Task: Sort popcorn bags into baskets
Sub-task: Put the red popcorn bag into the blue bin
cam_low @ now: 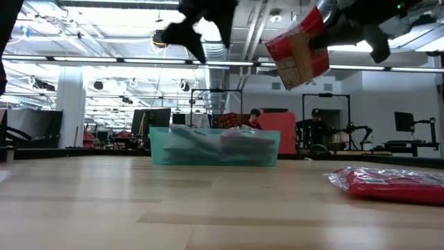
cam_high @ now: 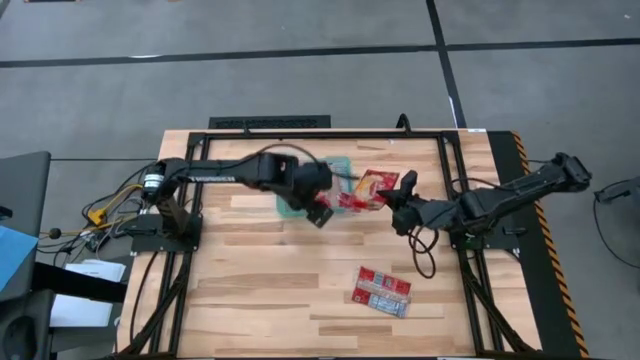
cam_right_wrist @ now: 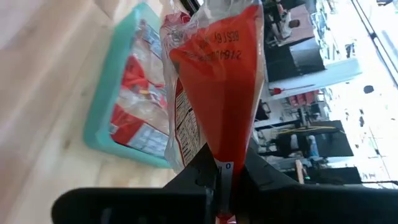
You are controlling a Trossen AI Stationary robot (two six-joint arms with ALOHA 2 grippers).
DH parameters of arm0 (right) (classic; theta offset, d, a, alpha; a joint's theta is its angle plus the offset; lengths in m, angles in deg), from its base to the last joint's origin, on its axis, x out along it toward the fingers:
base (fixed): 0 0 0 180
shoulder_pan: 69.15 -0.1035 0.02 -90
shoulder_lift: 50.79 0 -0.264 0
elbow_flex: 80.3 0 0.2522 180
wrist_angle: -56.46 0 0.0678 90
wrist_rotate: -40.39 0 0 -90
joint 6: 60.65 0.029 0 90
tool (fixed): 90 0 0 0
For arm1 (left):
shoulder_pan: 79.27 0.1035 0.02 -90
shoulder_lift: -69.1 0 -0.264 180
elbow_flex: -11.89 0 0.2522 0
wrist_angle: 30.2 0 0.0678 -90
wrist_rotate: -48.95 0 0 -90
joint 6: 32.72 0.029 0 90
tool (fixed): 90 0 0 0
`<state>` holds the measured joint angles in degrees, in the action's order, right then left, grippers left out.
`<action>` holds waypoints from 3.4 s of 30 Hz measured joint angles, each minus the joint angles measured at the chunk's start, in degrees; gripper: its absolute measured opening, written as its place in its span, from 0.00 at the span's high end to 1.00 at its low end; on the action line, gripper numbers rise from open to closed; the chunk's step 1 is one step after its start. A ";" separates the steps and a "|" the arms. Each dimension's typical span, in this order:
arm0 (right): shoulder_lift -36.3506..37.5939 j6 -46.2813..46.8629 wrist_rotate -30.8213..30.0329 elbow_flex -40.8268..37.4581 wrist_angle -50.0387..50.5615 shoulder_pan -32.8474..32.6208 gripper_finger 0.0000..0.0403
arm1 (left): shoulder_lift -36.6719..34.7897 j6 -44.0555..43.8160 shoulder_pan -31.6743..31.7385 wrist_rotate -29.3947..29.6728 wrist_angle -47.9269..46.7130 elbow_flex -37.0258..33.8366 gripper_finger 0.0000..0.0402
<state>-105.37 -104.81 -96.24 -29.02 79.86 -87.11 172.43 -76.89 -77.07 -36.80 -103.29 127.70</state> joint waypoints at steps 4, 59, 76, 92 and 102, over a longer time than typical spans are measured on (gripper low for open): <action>-0.04 2.12 -0.04 0.00 1.10 -2.15 0.90 | -3.37 0.15 5.51 -5.63 8.29 -4.52 0.32; -8.33 -3.33 1.13 -0.11 -20.71 -2.94 0.82 | -5.75 -51.42 4.64 -5.70 105.75 -47.73 0.97; -7.93 9.71 -6.38 -0.11 -19.82 -7.84 0.40 | -5.71 -32.46 15.00 -4.99 82.83 -47.82 0.99; -7.95 12.88 -6.45 -0.11 -18.94 -7.73 0.42 | -0.58 -32.99 15.34 -2.57 84.14 -47.73 0.98; -7.96 14.18 -6.51 -0.09 -18.74 -8.30 0.42 | 0.34 -31.06 15.32 0.14 87.05 -47.77 0.81</action>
<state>-113.33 -90.64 -102.75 -29.11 61.12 -95.41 172.78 -107.95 -61.75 -36.66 -16.24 79.93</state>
